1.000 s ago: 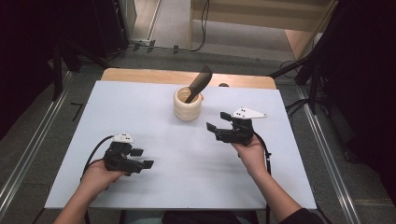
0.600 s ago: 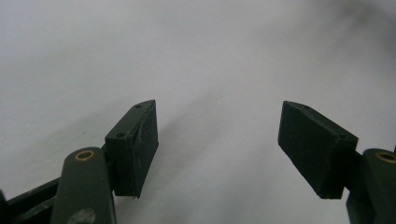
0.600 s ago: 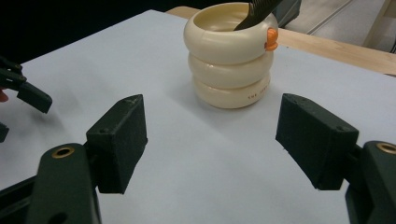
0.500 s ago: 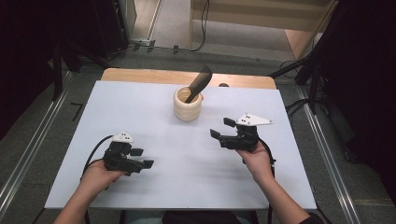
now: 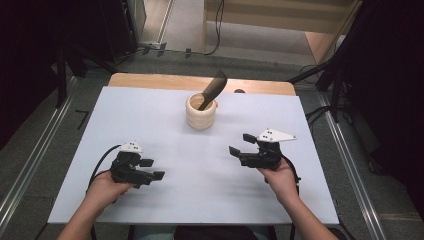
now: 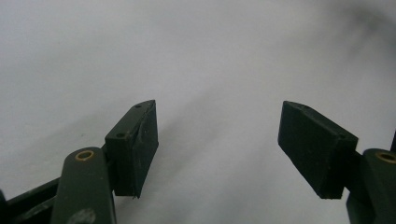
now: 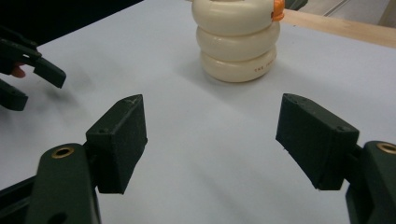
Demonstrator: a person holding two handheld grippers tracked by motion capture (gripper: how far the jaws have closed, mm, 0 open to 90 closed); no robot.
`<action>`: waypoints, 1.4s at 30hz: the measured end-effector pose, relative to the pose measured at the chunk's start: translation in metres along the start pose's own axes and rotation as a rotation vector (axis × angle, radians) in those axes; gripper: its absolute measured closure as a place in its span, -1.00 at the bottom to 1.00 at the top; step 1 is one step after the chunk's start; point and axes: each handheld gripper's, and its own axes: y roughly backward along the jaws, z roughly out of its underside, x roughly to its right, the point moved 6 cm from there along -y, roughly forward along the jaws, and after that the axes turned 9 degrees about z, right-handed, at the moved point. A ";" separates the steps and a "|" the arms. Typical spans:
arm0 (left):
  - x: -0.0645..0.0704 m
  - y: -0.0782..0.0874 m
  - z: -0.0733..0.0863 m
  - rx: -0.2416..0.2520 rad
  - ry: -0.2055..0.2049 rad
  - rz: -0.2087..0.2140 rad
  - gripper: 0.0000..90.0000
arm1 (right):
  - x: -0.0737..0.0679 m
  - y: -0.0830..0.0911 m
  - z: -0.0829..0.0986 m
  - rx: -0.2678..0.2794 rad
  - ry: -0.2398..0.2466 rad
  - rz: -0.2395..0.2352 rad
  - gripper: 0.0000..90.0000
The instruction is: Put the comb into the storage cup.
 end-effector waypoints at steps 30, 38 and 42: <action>0.003 0.002 -0.002 0.019 0.002 0.015 -0.35 | 0.014 0.039 0.036 -0.039 -0.026 0.010 -0.51; 0.004 0.003 -0.002 0.025 0.003 0.018 -0.35 | 0.017 0.046 0.043 -0.047 -0.035 0.012 -0.51; 0.004 0.002 -0.002 0.030 0.002 0.022 -0.35 | 0.018 0.047 0.046 -0.053 -0.031 0.014 -0.51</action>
